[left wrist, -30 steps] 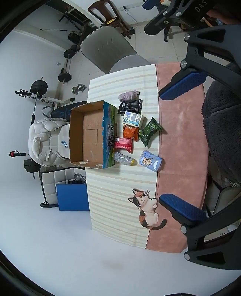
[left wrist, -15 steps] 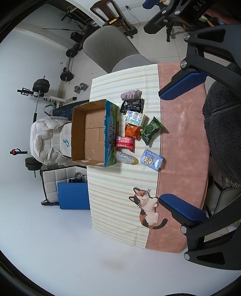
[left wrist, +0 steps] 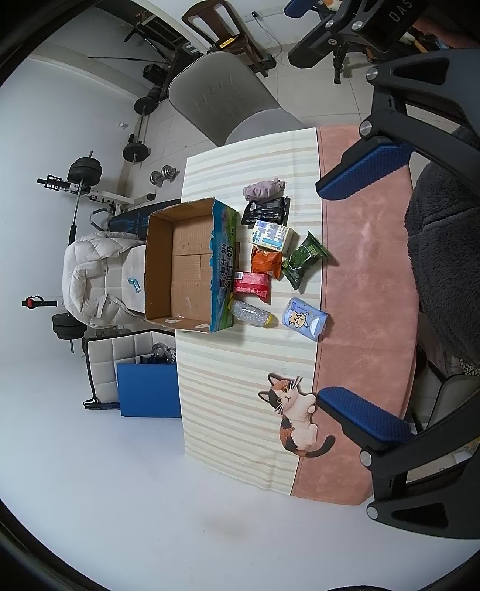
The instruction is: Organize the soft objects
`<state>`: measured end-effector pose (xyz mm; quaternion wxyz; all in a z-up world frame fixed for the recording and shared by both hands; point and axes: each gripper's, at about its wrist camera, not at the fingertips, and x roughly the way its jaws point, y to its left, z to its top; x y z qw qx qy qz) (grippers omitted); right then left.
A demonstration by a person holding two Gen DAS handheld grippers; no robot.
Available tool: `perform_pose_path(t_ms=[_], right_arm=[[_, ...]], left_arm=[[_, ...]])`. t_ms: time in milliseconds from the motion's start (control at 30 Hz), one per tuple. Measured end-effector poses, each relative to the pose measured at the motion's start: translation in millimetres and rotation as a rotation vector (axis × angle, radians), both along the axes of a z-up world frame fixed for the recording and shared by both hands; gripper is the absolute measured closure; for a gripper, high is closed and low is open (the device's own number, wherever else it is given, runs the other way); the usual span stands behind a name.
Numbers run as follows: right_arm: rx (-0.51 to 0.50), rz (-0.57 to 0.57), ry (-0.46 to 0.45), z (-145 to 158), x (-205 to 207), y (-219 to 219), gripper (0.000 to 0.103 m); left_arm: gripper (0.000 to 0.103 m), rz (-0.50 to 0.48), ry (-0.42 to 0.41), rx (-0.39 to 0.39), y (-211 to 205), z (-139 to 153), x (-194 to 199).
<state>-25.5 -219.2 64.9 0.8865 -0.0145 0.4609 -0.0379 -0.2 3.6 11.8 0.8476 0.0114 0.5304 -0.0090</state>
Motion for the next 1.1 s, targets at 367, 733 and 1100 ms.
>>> perform_pose_path(t_ms=[367, 733, 1100], right_arm=[[0.001, 0.002, 0.0, 0.4, 0.3, 0.7, 0.0], [0.0, 0.003, -0.002, 1.2, 0.7, 1.7, 0.0], [0.004, 0.004, -0.002, 1.6, 0.7, 2.4, 0.0]], left_arm=[[0.0, 0.001, -0.003, 0.002, -0.1, 1.5, -0.3], [0.0, 0.005, -0.013, 0.001, 0.4, 7.9, 1.1], [0.0, 0.004, -0.013, 0.001, 1.9, 9.0, 1.5]])
